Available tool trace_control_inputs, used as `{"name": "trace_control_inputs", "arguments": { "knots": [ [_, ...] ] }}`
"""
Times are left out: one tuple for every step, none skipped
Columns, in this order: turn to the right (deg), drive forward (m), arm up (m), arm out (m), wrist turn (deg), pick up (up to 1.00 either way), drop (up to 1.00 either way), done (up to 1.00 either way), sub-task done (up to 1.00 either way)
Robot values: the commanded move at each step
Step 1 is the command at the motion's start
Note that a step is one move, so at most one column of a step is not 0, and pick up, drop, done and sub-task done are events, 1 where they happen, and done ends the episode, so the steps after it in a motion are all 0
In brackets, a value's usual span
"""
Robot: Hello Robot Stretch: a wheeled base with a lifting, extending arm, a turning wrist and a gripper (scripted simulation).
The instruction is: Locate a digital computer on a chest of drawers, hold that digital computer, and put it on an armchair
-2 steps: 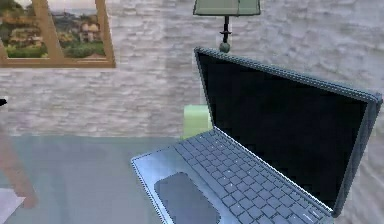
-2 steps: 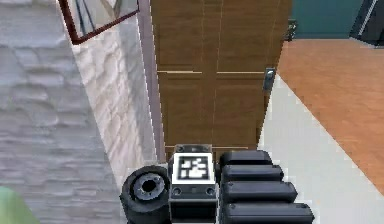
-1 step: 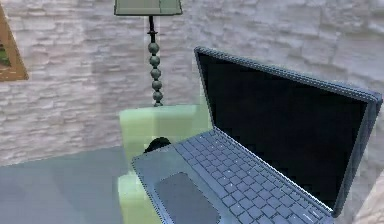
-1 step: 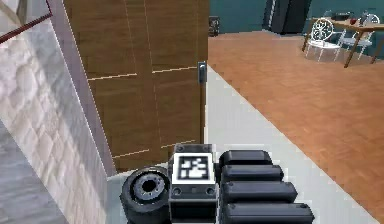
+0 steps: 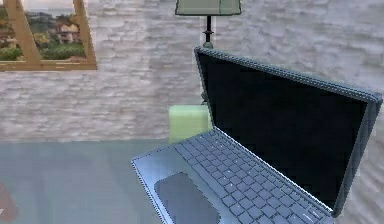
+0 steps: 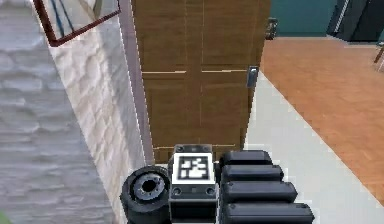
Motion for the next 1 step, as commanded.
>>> {"name": "trace_control_inputs", "arguments": {
  "knots": [
    [9.0, 0.0, 0.0, 0.0, 0.0, 0.0, 0.0, 0.0, 0.0]
  ]
}}
